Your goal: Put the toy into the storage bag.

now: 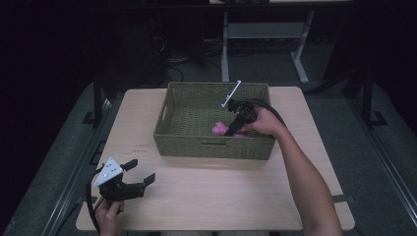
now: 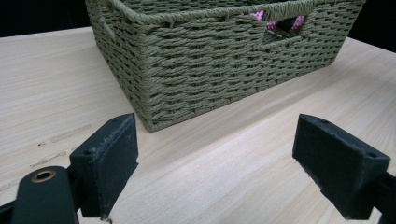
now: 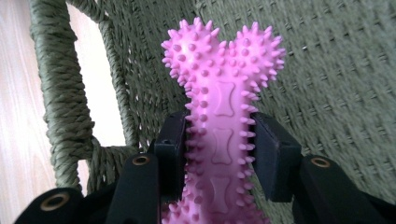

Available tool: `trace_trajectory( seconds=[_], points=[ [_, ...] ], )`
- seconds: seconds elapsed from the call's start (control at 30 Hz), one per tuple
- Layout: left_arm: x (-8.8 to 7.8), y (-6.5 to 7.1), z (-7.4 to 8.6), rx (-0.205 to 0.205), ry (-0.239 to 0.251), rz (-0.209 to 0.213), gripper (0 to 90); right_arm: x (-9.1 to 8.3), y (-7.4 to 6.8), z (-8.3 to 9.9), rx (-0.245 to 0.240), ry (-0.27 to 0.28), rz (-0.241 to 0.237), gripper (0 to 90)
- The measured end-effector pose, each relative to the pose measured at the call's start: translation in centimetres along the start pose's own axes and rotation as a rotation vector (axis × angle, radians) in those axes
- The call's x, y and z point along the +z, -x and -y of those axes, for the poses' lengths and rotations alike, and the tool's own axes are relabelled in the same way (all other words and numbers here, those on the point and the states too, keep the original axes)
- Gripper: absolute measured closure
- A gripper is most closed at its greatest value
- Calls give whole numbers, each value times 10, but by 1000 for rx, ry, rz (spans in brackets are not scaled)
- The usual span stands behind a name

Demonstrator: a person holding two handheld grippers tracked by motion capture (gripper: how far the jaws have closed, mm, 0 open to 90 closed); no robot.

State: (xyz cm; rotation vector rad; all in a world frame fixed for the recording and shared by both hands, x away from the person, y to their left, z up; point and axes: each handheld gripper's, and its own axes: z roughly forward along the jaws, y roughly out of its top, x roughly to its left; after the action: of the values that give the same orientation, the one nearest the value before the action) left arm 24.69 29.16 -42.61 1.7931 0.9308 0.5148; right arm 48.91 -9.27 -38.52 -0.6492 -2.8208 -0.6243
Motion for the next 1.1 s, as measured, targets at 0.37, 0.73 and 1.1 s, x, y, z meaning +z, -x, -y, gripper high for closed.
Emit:
trace_trajectory(
  seconds=[0.37, 0.73, 1.1],
  points=[
    [-1, -1, 0, -6, 6, 1, 138, -7, 1, 5, 35, 46, 7, 547],
    [-1, 0, 1, -3, 4, -1, 138, -18, -3, 15, 48, 93, 15, 490],
    [-2, 0, 1, 0, 3, -3, 138, -40, -12, 21, 60, 158, 45, 387]
  ],
)
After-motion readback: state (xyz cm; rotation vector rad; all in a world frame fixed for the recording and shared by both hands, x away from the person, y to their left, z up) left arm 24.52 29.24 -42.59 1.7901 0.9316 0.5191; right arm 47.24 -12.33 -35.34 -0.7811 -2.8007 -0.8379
